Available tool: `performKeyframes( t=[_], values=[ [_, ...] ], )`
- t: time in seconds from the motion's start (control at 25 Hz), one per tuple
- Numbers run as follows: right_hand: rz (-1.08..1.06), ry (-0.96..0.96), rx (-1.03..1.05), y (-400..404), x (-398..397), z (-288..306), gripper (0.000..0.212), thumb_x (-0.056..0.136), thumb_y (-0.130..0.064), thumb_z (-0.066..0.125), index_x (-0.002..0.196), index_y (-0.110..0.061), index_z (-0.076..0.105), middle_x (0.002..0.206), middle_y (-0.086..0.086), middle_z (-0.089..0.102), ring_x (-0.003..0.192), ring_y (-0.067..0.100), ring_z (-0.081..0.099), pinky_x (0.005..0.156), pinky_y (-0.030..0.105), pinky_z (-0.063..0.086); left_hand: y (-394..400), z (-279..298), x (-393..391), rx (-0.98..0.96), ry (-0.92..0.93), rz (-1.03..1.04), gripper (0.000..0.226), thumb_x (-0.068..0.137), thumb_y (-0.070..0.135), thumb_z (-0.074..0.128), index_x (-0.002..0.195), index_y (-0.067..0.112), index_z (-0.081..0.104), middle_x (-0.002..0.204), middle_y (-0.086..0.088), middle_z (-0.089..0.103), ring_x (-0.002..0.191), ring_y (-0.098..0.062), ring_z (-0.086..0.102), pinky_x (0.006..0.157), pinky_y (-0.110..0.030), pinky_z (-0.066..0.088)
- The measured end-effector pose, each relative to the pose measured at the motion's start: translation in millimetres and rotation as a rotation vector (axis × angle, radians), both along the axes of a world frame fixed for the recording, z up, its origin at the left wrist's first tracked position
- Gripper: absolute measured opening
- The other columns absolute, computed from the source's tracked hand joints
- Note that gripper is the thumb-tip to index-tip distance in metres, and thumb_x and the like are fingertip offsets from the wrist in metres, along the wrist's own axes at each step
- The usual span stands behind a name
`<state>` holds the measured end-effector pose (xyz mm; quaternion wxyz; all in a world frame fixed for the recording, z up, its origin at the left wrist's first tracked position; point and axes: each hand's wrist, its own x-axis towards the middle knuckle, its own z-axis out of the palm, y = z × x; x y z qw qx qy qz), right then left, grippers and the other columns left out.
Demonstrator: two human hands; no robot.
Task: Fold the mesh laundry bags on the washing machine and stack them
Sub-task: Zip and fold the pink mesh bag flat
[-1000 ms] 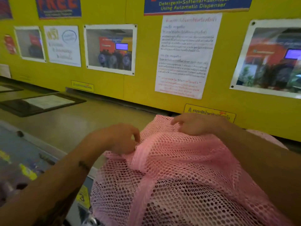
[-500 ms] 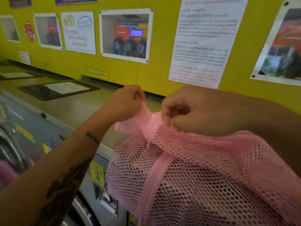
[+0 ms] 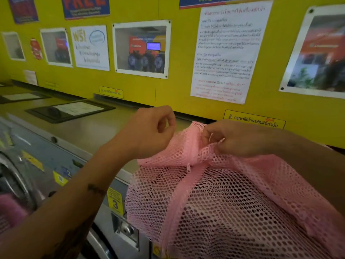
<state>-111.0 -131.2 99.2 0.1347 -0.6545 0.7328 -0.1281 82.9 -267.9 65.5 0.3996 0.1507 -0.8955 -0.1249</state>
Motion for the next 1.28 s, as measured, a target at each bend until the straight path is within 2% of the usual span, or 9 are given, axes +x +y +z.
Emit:
performKeyframes(
  t=[0.12,0.28,0.44,0.64,0.76,0.88,1.0,1.08,1.28],
  values=[
    [0.002,-0.504,0.095,9,-12,22,0.021,0.087,0.000,0.062,0.094,-0.019,0.065,0.070,0.007,0.057,0.057,0.014,0.049,0.048,0.025,0.041,23,6,-2,0.122,-0.208,-0.138,0.020,0.083,0.040,0.064,0.076,0.021,0.064,0.064,0.002,0.063,0.058,-0.007,0.055,0.059,-0.031,0.046],
    [0.036,-1.041,0.175,19,-20,18,0.023,0.081,0.008,0.056,0.088,-0.013,0.064,0.076,0.011,0.060,0.057,0.018,0.062,0.049,0.024,0.054,18,5,-3,0.308,-0.596,-0.187,0.068,0.061,0.070,0.072,0.120,0.042,0.056,0.127,0.021,0.059,0.118,0.000,0.052,0.105,-0.037,0.040],
    [0.034,-0.990,0.138,20,-12,4,0.028,0.080,0.009,0.055,0.077,-0.017,0.063,0.079,0.012,0.057,0.060,0.018,0.053,0.047,0.023,0.046,28,-2,-9,0.344,-0.720,-0.189,0.112,0.052,0.073,0.076,0.147,0.047,0.021,0.155,0.019,0.025,0.138,-0.007,0.029,0.116,-0.044,0.026],
    [0.202,-0.651,0.423,43,-3,20,0.016,0.088,-0.009,0.059,0.104,-0.012,0.058,0.098,0.011,0.072,0.083,0.027,0.068,0.077,0.038,0.057,29,3,6,0.119,-0.616,-0.114,0.028,0.082,0.040,0.065,0.105,0.024,0.069,0.109,0.005,0.068,0.098,-0.007,0.061,0.090,-0.039,0.052],
    [0.043,-0.295,0.155,46,-13,23,0.016,0.091,-0.017,0.065,0.105,-0.024,0.062,0.101,0.002,0.075,0.096,0.024,0.071,0.088,0.045,0.055,12,33,40,0.242,-0.761,-0.049,0.027,0.073,0.041,0.057,0.094,0.036,0.074,0.098,0.015,0.074,0.095,-0.006,0.067,0.092,-0.041,0.051],
    [-0.016,0.087,0.220,48,-11,15,0.023,0.085,-0.039,0.068,0.104,-0.047,0.058,0.099,-0.015,0.068,0.093,0.007,0.065,0.087,0.039,0.054,2,61,60,0.387,-0.546,-0.008,0.022,0.072,0.040,0.062,0.088,0.038,0.078,0.104,0.022,0.073,0.107,0.000,0.062,0.108,-0.041,0.039],
    [-0.020,0.191,0.381,52,1,-3,0.039,0.082,-0.045,0.070,0.115,-0.043,0.050,0.108,-0.018,0.058,0.098,0.001,0.058,0.086,0.027,0.051,2,61,54,0.395,-0.389,-0.043,0.013,0.082,0.034,0.070,0.093,0.034,0.076,0.100,0.016,0.074,0.104,-0.002,0.064,0.106,-0.043,0.041],
    [0.015,0.269,0.245,52,4,-14,0.032,0.082,-0.045,0.070,0.105,-0.042,0.048,0.101,-0.015,0.059,0.093,0.005,0.058,0.084,0.033,0.051,10,52,41,0.437,-0.393,-0.127,0.015,0.083,0.033,0.070,0.098,0.033,0.073,0.102,0.012,0.074,0.103,-0.006,0.066,0.105,-0.044,0.043],
    [0.016,0.148,-0.151,56,-4,-7,0.022,0.085,-0.017,0.068,0.080,-0.036,0.058,0.074,-0.012,0.065,0.070,0.006,0.060,0.066,0.031,0.050,27,18,-13,0.296,-0.734,-0.137,0.034,0.088,0.048,0.060,0.121,0.045,0.059,0.120,0.018,0.065,0.107,-0.003,0.061,0.099,-0.037,0.047]
  ],
)
